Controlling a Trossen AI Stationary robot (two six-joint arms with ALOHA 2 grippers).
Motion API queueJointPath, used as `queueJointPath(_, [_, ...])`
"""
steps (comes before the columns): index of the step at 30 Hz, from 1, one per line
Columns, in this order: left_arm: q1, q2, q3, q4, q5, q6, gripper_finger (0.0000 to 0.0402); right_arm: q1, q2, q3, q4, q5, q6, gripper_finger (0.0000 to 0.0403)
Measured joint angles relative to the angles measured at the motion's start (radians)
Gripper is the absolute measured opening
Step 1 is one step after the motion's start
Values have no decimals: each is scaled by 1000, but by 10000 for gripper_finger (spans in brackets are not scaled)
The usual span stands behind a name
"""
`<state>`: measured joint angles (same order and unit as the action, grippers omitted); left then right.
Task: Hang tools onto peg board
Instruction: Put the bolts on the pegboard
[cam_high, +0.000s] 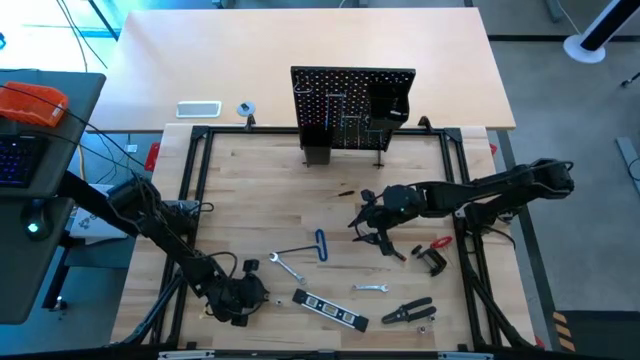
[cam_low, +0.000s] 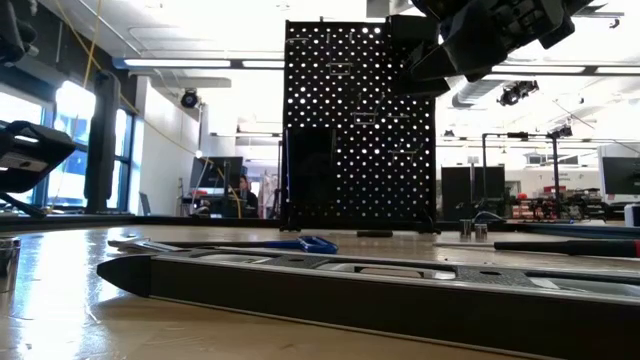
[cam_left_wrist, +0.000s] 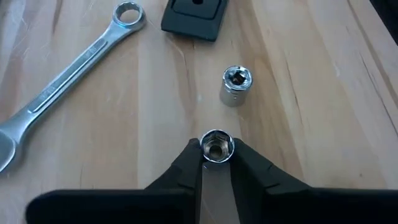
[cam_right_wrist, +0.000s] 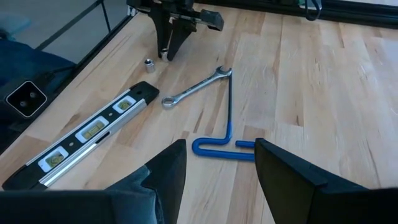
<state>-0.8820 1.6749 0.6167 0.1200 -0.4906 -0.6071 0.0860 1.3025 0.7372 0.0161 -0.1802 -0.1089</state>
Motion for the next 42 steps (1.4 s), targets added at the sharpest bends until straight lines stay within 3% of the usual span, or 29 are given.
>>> queueJointPath(7, [36, -14, 0, 0, 5, 54, 44, 25, 0, 0, 11, 10, -24, 185])
queueJointPath(16, [117, -132, 0, -25, 14, 189, 45, 119, 0, 0, 32, 259, -224, 185])
queueJointPath(23, [267, -296, 0, -3, 32, 367, 44, 192, 0, -1, 151, 402, -449, 185])
queueJointPath(27, [381, -384, 0, 72, 124, 462, 45, 217, 0, -1, 235, 420, -561, 185])
queueJointPath(30, [475, -423, 0, 164, 248, 504, 45, 225, 13, 0, 319, 420, -625, 185])
queueJointPath(36, [630, -430, 0, 270, 471, 504, 45, 222, 81, 1, 451, 435, -689, 186])
queueJointPath(42, [722, -429, 0, 334, 608, 494, 44, 203, 167, 70, 453, 435, -697, 198])
